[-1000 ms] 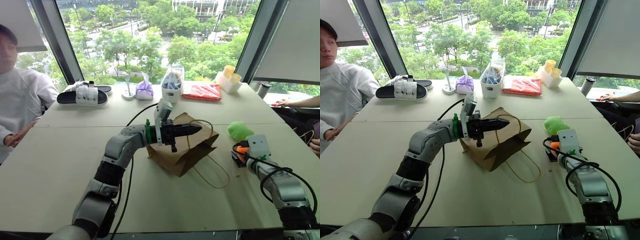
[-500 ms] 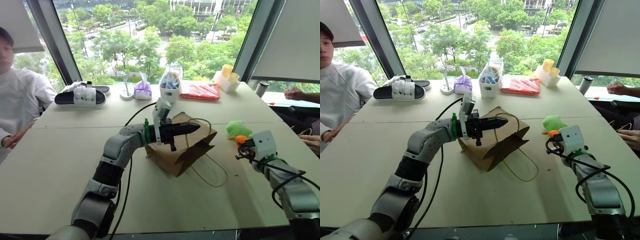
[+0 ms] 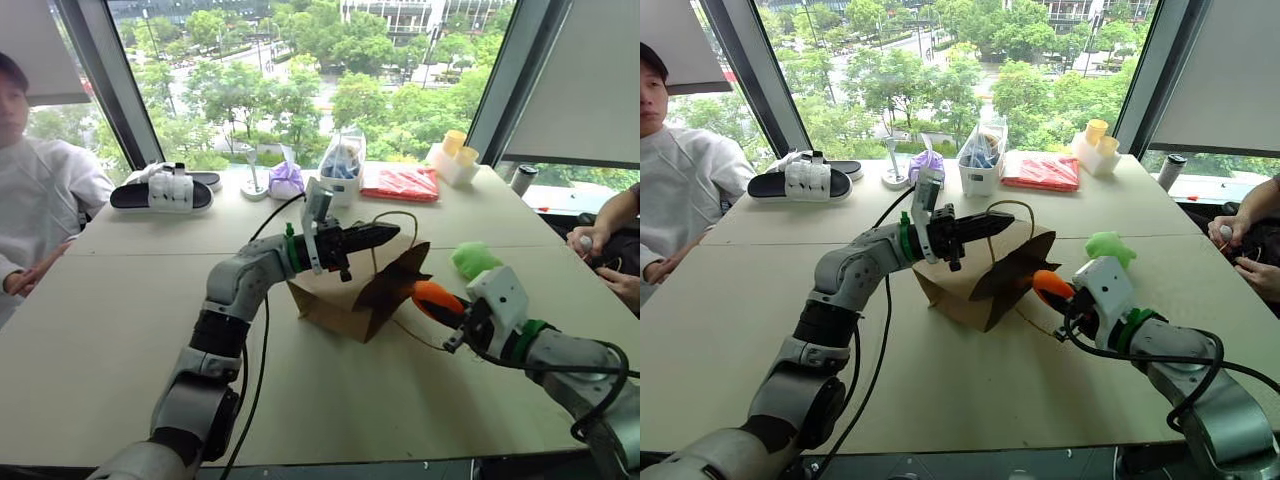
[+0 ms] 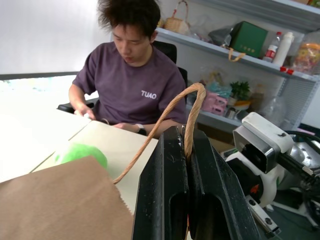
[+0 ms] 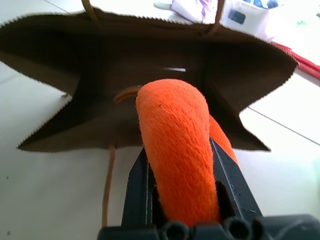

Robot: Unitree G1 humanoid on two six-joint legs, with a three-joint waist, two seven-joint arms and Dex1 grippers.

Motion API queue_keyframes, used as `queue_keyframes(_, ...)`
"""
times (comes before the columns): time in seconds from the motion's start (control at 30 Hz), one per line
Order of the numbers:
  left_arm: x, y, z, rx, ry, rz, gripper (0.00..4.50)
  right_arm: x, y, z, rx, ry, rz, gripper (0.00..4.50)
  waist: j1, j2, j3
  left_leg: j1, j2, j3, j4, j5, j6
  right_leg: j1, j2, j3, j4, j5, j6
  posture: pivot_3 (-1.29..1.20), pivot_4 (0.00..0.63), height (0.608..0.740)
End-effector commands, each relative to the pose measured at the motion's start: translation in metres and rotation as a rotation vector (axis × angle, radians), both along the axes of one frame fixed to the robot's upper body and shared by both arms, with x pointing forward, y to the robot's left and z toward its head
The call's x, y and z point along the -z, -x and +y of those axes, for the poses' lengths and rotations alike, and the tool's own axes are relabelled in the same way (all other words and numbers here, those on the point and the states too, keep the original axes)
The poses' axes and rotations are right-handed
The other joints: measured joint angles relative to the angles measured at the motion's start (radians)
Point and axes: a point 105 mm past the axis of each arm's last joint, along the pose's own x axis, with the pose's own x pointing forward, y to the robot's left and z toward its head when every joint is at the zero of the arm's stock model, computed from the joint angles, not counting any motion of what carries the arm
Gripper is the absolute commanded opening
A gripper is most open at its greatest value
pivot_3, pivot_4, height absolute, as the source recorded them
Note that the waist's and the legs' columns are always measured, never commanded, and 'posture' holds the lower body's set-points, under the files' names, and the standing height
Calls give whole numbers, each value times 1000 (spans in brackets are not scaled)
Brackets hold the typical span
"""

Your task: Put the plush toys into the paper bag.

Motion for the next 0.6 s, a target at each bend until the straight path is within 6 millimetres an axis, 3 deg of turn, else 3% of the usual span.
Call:
queue_keyframes(0.03, -12, 10, 0, 47, 33, -35, 0, -7, -10, 7, -25, 23, -46, 11, 2, 0, 0, 0, 0, 0, 0, 0, 0, 0, 0, 0, 0, 0, 0, 0, 150, 740)
queue_keyframes(0.13, -13, 15, -2, 67, 39, -31, 0, -5, -32, 15, -60, 128, -53, 11, 0, 0, 0, 0, 0, 0, 0, 0, 0, 0, 0, 0, 0, 0, 0, 0, 150, 740)
queue_keyframes(0.27, -14, 17, -2, 67, 47, -28, 0, -3, -44, 25, -111, 199, -48, 11, 2, 0, 0, 0, 0, -1, -1, 0, 0, -1, 0, 0, 0, 0, 0, 0, 150, 740)
queue_keyframes(0.47, -17, 19, -2, 75, 84, 5, 0, 0, -76, 52, -192, 333, -54, 11, -5, 0, 0, 0, 0, 0, -1, 0, 0, -2, -1, 0, 0, 0, 0, 0, 150, 740)
queue_keyframes(0.57, -18, 17, -1, 63, 87, 9, 0, 0, -85, 54, -180, 314, -48, 11, 0, 0, 0, 0, 0, 0, -1, 0, 0, -2, 0, -1, 1, 0, 0, 0, 150, 740)
queue_keyframes(0.6, -18, 15, 0, 49, 92, 14, 0, 0, -87, 54, -172, 308, -50, 486, 2, 0, 0, -1, 0, -1, -1, 0, 0, -2, 0, -1, 0, 0, 0, 0, 150, 740)
